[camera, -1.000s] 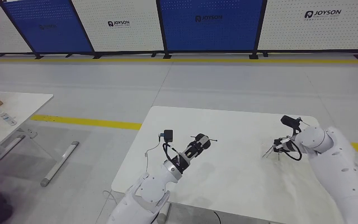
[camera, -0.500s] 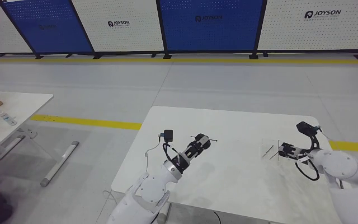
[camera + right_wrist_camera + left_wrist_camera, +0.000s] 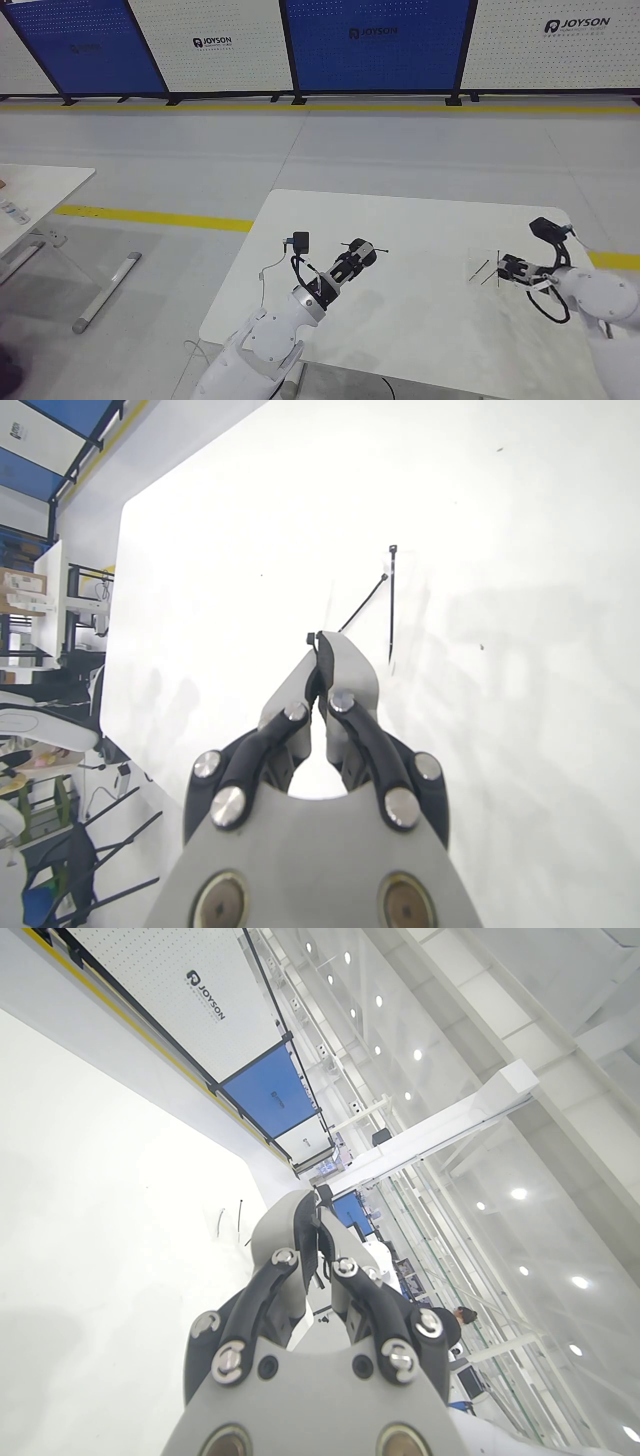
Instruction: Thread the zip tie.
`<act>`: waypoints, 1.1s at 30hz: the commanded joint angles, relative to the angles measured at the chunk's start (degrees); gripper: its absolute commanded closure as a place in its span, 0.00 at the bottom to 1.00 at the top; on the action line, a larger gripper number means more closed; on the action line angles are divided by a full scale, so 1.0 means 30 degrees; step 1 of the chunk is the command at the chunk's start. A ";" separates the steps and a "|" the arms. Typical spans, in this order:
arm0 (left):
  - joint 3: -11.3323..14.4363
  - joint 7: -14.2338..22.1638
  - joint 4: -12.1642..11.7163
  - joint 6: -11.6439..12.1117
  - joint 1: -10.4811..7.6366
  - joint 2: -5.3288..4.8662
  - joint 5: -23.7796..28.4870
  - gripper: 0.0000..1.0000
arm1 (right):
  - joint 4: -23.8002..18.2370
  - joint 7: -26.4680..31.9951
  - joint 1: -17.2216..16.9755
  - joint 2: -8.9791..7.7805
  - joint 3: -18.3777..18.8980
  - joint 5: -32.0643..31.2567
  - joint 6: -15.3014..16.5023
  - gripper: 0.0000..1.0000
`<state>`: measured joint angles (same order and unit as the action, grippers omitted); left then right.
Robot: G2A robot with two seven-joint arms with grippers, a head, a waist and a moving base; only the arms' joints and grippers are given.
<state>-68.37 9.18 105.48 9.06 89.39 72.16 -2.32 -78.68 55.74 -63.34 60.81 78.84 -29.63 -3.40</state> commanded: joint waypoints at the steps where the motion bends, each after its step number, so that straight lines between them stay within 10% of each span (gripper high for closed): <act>1: 0.0000 0.0000 0.0000 0.0000 0.0000 0.0000 0.0000 1.00 | -0.0450 -0.0420 -0.0557 -0.0100 0.0720 0.0711 0.0491 1.00; 13: 0.0000 0.0000 0.0000 0.0000 0.0000 0.0000 0.0000 1.00 | -0.1935 -0.1608 -0.4528 -0.0567 0.4719 0.7047 0.7461 1.00; 33: 0.0000 0.0000 0.0000 0.0000 0.0000 0.0000 0.0000 1.00 | -0.3091 -0.3912 -0.5294 -0.0465 0.4579 0.8451 0.7626 1.00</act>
<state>-68.37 9.18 105.48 9.06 89.39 72.16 -2.32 -87.05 45.71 -78.70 59.38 92.28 -5.65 19.48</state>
